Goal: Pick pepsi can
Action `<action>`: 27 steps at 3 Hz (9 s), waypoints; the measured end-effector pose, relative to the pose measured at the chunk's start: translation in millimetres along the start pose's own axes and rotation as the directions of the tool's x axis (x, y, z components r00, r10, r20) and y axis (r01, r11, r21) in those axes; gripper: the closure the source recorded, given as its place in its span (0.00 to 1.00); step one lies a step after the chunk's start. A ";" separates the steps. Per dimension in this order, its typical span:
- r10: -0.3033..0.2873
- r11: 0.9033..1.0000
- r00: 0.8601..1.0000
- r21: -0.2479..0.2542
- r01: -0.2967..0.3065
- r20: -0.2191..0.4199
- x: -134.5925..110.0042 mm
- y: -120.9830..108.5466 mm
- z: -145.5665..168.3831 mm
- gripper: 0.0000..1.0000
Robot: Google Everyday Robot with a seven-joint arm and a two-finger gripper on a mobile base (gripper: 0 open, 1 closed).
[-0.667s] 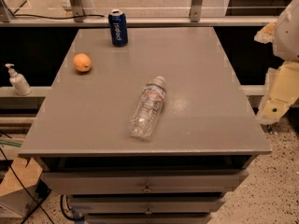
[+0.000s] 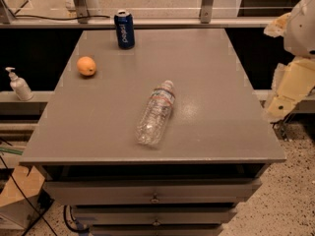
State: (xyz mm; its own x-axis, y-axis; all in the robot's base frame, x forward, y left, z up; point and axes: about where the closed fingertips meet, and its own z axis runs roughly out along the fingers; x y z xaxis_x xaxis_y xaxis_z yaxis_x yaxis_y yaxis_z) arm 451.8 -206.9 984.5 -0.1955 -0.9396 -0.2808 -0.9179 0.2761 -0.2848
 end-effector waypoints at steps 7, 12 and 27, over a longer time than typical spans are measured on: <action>0.052 0.999 0.886 -0.027 -0.045 0.461 -168.7 -103.0 114.4 0.00; 0.191 0.977 0.768 -0.045 -0.207 0.611 -216.8 -162.6 183.3 0.00; 0.163 0.943 0.512 0.020 -0.332 0.843 -336.6 -275.9 208.6 1.00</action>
Offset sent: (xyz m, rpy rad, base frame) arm 0.0247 0.0334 0.0076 0.1013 -0.0677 0.0559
